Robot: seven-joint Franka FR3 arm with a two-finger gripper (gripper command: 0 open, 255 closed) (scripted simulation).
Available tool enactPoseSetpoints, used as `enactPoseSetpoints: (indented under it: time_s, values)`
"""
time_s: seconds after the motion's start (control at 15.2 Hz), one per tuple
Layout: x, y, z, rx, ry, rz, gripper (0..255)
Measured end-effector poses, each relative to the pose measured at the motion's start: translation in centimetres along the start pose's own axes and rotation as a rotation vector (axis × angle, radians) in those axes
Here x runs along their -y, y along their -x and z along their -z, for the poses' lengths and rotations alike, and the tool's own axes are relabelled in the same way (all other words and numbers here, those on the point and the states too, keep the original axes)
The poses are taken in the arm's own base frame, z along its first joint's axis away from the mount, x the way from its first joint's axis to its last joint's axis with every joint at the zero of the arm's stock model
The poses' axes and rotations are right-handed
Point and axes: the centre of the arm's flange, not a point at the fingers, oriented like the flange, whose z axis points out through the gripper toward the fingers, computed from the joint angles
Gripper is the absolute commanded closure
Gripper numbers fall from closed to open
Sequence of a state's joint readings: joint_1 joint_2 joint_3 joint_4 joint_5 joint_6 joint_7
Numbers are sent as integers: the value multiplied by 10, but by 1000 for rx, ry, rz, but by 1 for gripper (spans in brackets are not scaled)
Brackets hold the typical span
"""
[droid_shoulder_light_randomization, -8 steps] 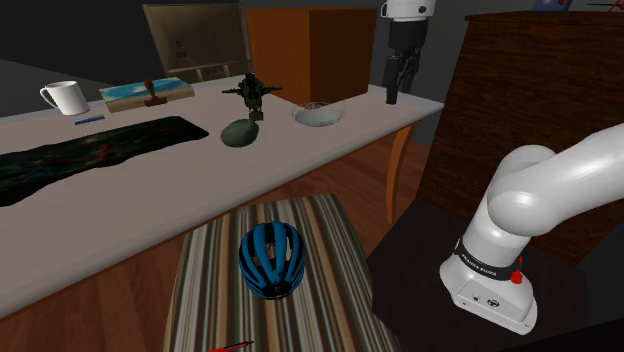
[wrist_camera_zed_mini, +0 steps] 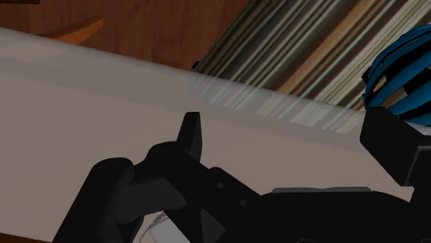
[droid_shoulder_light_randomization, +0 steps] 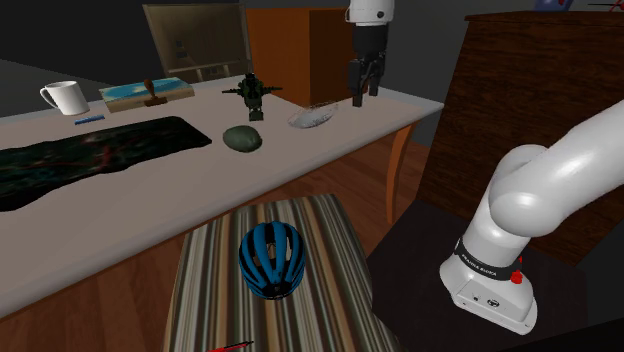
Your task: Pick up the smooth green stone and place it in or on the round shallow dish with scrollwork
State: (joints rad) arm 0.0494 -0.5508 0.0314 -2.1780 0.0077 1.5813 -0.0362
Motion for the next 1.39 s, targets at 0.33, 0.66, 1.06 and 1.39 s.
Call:
enactPoseSetpoints:
  time_s: [0.33, 0.66, 1.06, 1.39]
  values:
    - [34, -51, -3, -2, -12, 35, 0]
    - [66, -106, -9, -5, -23, 69, 0]
    - [112, -172, -13, -9, -38, 111, 0]
    - [151, -223, -20, -11, -50, 145, 0]
